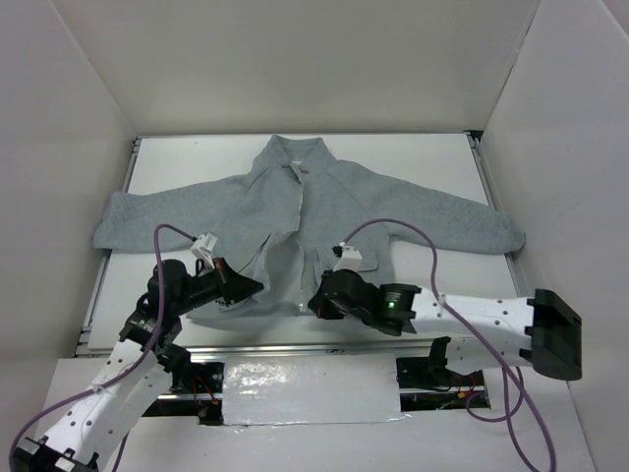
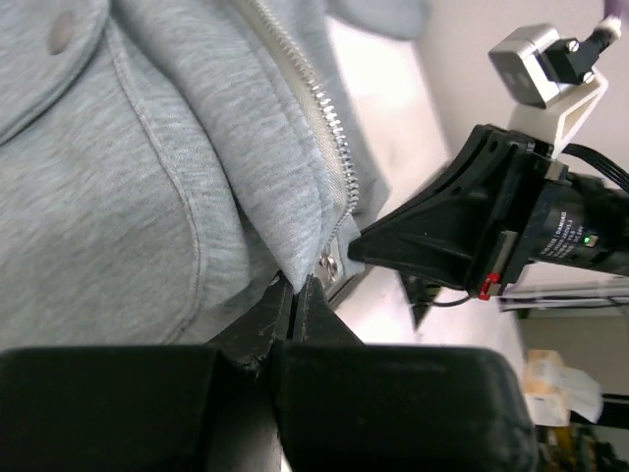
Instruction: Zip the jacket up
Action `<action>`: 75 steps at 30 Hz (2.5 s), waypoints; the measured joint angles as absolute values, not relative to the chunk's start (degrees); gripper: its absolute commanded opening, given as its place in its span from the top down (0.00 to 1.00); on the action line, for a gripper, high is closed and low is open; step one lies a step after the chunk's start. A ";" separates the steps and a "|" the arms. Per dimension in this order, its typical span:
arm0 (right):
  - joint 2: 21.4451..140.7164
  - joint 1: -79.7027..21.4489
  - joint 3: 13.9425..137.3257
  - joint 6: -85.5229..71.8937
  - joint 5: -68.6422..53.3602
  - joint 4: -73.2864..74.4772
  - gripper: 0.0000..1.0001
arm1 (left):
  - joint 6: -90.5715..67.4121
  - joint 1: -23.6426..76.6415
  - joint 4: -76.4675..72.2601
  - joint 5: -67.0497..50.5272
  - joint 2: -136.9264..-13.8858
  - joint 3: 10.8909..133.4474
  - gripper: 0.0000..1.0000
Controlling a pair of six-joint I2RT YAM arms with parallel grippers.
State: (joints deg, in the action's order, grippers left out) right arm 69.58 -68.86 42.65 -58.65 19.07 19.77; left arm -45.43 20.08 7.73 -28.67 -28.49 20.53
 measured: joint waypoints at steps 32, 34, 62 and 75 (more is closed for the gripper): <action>53.41 -68.93 15.92 -39.00 15.77 -40.07 1.00 | -54.22 27.40 -28.58 -31.27 -35.83 13.96 1.00; 53.76 -68.93 15.90 -38.76 15.75 -40.82 1.00 | -54.37 27.57 -28.73 -31.16 -35.77 13.65 1.00; 55.77 -68.93 15.68 -37.76 15.86 -43.42 1.00 | -57.43 27.94 -31.38 -30.76 -35.00 12.71 1.00; 55.81 -68.93 15.68 -36.91 15.88 -43.70 1.00 | -58.67 28.16 -32.12 -30.50 -34.59 11.55 1.00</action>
